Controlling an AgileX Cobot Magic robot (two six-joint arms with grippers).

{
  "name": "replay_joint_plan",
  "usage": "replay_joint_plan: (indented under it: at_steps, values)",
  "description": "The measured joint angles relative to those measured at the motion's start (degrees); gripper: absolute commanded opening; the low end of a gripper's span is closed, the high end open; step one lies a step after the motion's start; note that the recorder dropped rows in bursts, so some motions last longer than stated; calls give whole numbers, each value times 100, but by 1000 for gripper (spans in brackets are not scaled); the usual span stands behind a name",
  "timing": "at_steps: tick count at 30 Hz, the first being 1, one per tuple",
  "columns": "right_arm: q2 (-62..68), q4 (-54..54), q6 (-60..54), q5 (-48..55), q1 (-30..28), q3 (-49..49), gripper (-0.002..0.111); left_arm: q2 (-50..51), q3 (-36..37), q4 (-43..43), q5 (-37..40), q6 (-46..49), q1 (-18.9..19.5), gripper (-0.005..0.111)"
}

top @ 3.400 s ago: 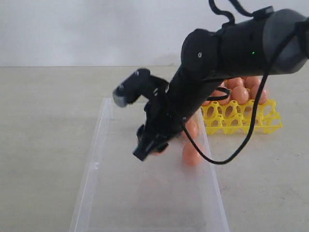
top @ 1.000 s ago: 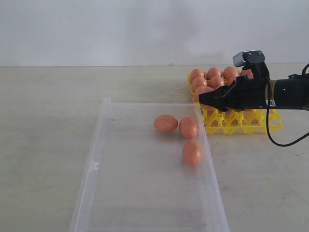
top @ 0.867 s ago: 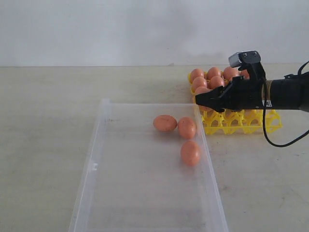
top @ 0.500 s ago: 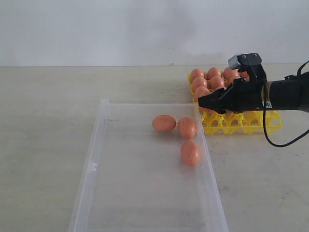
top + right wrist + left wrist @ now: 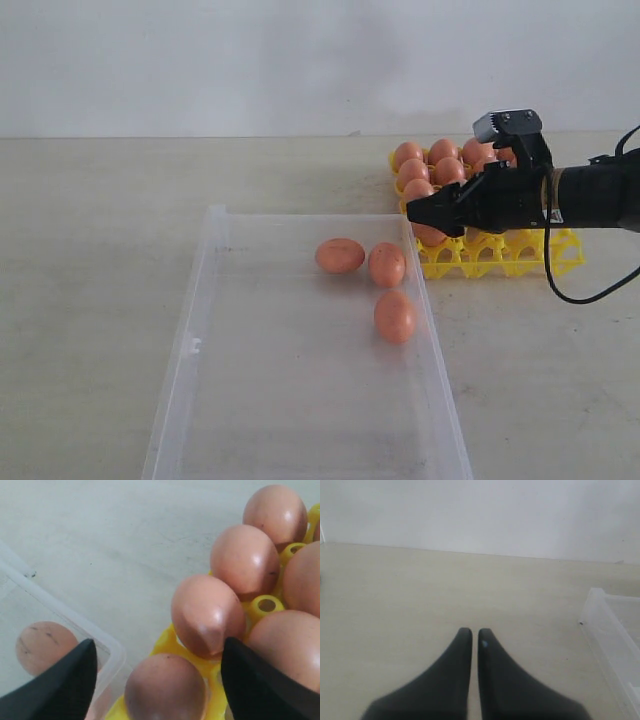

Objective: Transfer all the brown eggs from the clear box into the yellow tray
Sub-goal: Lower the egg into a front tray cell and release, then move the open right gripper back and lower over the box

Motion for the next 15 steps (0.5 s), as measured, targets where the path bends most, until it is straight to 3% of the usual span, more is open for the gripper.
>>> replay_joint_plan:
  at_steps: [11,15]
  values:
    - [-457,605,-13,-243,0,0,62,0,0,0,0,0,0,4]
    - [-1094,686,70,-442,0,0,47,0,0,0,0,0,0,4]
